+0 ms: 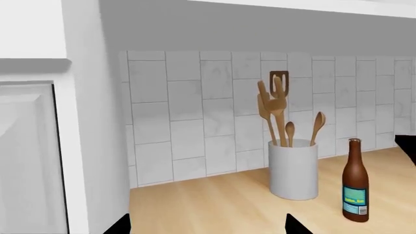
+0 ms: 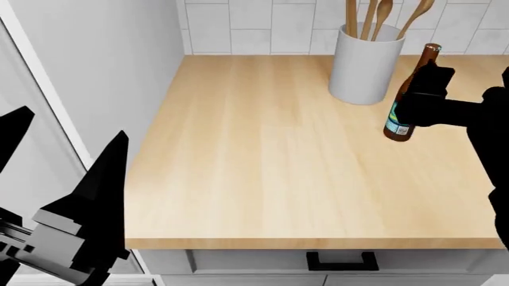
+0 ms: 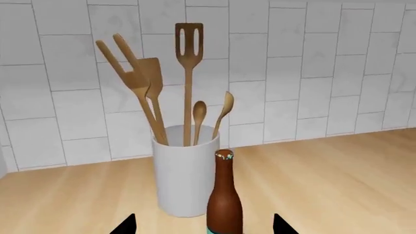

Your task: Move the drinks to the dining counter.

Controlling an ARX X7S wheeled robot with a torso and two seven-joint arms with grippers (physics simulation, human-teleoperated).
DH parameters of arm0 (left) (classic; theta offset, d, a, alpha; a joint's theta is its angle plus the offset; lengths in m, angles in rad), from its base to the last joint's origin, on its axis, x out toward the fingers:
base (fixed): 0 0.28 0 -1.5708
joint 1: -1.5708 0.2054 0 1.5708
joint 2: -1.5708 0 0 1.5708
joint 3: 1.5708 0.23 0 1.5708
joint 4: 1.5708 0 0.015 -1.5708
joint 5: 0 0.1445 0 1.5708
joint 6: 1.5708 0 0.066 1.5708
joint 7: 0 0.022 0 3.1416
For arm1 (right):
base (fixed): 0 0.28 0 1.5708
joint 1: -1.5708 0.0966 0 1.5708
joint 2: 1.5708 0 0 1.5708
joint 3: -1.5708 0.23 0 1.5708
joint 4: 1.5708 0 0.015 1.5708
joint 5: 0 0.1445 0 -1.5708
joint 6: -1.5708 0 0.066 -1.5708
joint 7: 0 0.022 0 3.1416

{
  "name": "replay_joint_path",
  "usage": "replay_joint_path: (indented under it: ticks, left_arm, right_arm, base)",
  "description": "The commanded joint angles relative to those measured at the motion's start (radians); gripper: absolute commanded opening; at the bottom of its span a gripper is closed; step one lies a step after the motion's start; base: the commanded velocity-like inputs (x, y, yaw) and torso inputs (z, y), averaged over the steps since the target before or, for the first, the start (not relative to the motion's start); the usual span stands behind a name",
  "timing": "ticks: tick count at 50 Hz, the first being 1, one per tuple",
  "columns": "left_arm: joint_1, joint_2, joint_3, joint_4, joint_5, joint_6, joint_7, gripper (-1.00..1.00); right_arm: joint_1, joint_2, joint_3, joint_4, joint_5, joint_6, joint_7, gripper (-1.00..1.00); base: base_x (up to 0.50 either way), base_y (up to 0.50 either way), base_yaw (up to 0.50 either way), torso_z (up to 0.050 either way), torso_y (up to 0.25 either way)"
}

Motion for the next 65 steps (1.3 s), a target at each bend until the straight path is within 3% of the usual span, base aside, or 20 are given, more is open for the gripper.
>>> replay_joint_path:
  ticks: [1,12,46,65]
  left_arm:
    - [0.005,0.005,-0.003,-0.001,0.004,-0.008,0.004,1.0]
    - [0.008,0.005,-0.008,0.0,0.002,-0.007,0.005,1.0]
    - [0.037,0.019,-0.048,-0.006,0.007,-0.036,0.027,1.0]
    - [0.038,0.013,-0.047,-0.006,0.009,-0.03,0.031,1.0]
  right_arm:
    - [0.098,-0.06,-0.073,0.15,-0.067,0.093,-0.054,1.0]
    - [0.183,-0.13,-0.154,0.29,-0.15,0.18,-0.133,1.0]
    - [0.271,-0.31,-0.311,0.713,-0.412,0.198,-0.378,1.0]
    - [0.227,-0.281,-0.296,0.767,-0.409,0.182,-0.347,1.0]
  base:
    - [0.0,0.0,0.0,0.0,0.0]
    - [0.0,0.0,0.0,0.0,0.0]
    - [0.0,0.0,0.0,0.0,0.0]
    - [0.0,0.0,0.0,0.0,0.0]
